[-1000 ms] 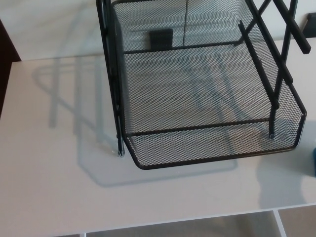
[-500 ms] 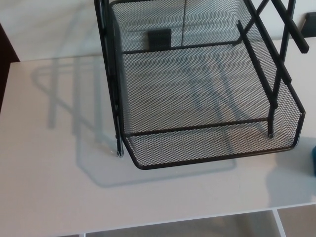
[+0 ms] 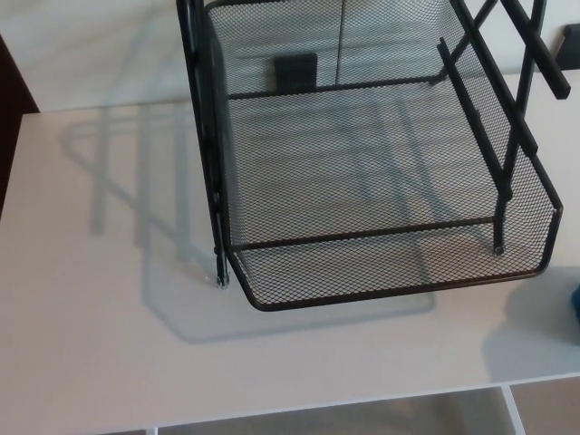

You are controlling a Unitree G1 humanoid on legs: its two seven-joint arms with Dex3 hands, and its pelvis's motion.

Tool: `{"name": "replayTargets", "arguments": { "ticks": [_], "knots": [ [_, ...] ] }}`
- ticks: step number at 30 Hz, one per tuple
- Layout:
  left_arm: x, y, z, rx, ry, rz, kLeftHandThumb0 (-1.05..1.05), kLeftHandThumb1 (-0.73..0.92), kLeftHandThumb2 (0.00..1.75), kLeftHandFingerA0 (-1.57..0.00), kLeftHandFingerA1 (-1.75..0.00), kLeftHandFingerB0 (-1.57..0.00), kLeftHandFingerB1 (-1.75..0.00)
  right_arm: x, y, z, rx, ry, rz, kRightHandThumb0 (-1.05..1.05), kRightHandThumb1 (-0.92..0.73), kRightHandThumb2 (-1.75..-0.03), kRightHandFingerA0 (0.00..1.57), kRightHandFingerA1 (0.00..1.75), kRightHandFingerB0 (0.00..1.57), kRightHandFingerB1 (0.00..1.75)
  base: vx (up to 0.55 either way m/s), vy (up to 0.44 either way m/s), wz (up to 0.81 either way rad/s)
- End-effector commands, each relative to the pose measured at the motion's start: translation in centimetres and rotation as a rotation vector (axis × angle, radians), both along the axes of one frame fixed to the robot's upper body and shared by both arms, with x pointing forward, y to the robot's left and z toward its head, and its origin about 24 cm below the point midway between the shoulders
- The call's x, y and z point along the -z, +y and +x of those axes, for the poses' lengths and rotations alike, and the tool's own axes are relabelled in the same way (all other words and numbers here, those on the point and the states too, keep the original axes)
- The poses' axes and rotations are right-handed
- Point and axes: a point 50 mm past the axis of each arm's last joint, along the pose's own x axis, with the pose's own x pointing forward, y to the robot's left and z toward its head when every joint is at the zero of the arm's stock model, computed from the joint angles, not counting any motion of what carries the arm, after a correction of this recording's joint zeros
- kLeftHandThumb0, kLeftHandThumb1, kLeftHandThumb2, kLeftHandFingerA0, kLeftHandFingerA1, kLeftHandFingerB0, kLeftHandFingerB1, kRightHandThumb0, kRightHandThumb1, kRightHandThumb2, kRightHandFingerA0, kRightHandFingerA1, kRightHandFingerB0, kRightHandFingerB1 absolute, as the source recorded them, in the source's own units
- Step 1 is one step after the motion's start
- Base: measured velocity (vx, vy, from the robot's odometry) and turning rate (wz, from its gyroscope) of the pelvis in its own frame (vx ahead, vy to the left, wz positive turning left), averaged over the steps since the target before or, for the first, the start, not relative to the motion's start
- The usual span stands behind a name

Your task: The robot walks towards a desk on which a file tray is kept in the middle and a cube is kept to its right. The robot lifts the cube using its right hand and places it on the file tray.

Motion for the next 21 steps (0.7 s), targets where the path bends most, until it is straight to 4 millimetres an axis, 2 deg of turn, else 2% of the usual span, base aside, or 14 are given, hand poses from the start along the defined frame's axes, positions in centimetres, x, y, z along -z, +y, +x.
{"name": "replayTargets", "arguments": {
  "ticks": [1,2,3,4,6,8,9,11,13,14,15,16,19,21],
  "knots": [
    [-0.1,0.4,-0.6,-0.032,0.027,0.004,-0.56,0.68,0.97,-0.58,-0.92,-0.63,-0.89,4.2,-0.2,-1.3,-0.055,-0.073,-0.123,-0.45,-0.62,-0.59,0.24,0.59,0.0,0.25,0.0,0.0,0.0],
    [-0.1,0.4,-0.6,-0.033,0.026,0.004,-0.53,0.62,1.18,-0.51,-0.8,-0.53,-0.78,4.8,-0.1,-1.4,-0.073,-0.144,-0.116,-0.39,-0.63,-0.58,0.46,1.03,0.08,0.27,0.0,0.0,0.0],
    [0.0,0.4,-0.6,-0.05,0.026,0.002,-0.56,0.69,0.96,-0.45,-0.86,-0.45,-0.77,5.4,0.1,-1.6,-0.108,-0.229,-0.123,-0.44,-0.58,-0.76,0.73,1.19,0.14,0.37,0.0,0.0,0.0],
    [0.0,0.4,-0.6,-0.057,0.026,0.002,-0.56,0.69,0.96,-0.45,-0.86,-0.45,-0.77,5.5,0.1,-1.7,-0.121,-0.256,-0.128,-0.44,-0.58,-0.76,0.73,1.19,0.14,0.37,0.0,0.0,0.0],
    [0.0,0.2,-0.4,-0.036,0.02,0.006,-0.57,0.67,0.96,-0.59,-1.21,-0.58,-0.99,6.5,0.3,-1.9,-0.168,-0.452,-0.114,-0.23,-0.74,-0.66,0.89,1.62,0.63,0.46,0.0,0.0,0.0],
    [0.0,0.2,-0.3,-0.025,0.03,0.011,-0.56,0.7,0.94,-0.61,-1.1,-0.62,-0.97,6.4,0.2,-1.8,-0.184,-0.494,-0.096,-0.23,-0.71,-0.65,0.9,1.65,0.73,0.53,0.0,0.0,0.0],
    [0.0,0.2,-0.3,-0.029,0.029,0.007,-0.57,0.65,0.99,-0.76,-1.32,-0.72,-1.08,6.3,0.1,-1.8,-0.208,-0.559,-0.089,-0.32,-0.61,-0.63,0.92,1.67,0.86,0.56,0.0,0.0,0.0],
    [-0.3,0.4,-0.1,-0.023,0.03,0.02,-0.56,0.61,1.18,-0.57,-0.87,-0.57,-0.82,5.6,-0.2,-1.3,-0.282,-0.678,-0.114,-0.29,-0.55,-0.56,0.83,1.75,0.95,0.74,0.0,0.0,0.0],
    [-0.3,0.4,-0.2,-0.024,0.019,0.006,-0.58,0.74,0.89,-0.22,-0.72,-0.3,-0.68,4.9,-0.8,-1.2,-0.298,-0.751,-0.087,-0.22,-0.57,-0.56,0.81,1.75,0.91,0.99,0.0,0.0,0.0],
    [-0.2,0.4,-0.2,-0.026,0.017,0.005,-0.58,0.74,0.89,-0.22,-0.72,-0.3,-0.68,4.9,-0.9,-1.2,-0.3,-0.758,-0.085,-0.22,-0.57,-0.56,0.81,1.75,0.91,0.99,0.0,0.0,0.0],
    [-0.3,0.4,-0.1,-0.022,0.018,0.007,-0.58,0.76,0.88,-0.23,-0.71,-0.31,-0.67,4.8,-1.0,-1.3,-0.302,-0.771,-0.085,-0.17,-0.59,-0.59,0.8,1.75,0.81,1.32,0.0,0.0,0.0],
    [-0.3,0.4,-0.1,-0.018,0.023,0.01,-0.52,0.63,1.18,-0.6,-0.86,-0.71,-0.9,4.4,-1.3,-1.4,-0.288,-0.797,-0.042,-0.18,-0.63,-0.6,0.82,1.75,0.82,1.33,0.0,0.0,0.0],
    [-0.3,0.5,-0.2,-0.014,0.025,0.02,-0.55,0.66,0.99,-0.38,-0.84,-0.47,-0.78,4.0,-1.6,-1.5,-0.28,-0.848,-0.03,-0.13,-0.62,-0.7,0.82,1.75,0.65,1.7,0.0,0.0,0.0],
    [-0.3,0.5,-0.2,-0.015,0.02,0.018,-0.55,0.66,0.99,-0.38,-0.84,-0.47,-0.78,3.6,-1.9,-1.5,-0.271,-0.87,-0.014,-0.13,-0.62,-0.7,0.82,1.75,0.65,1.7,0.0,0.0,0.0]
  ]
}}
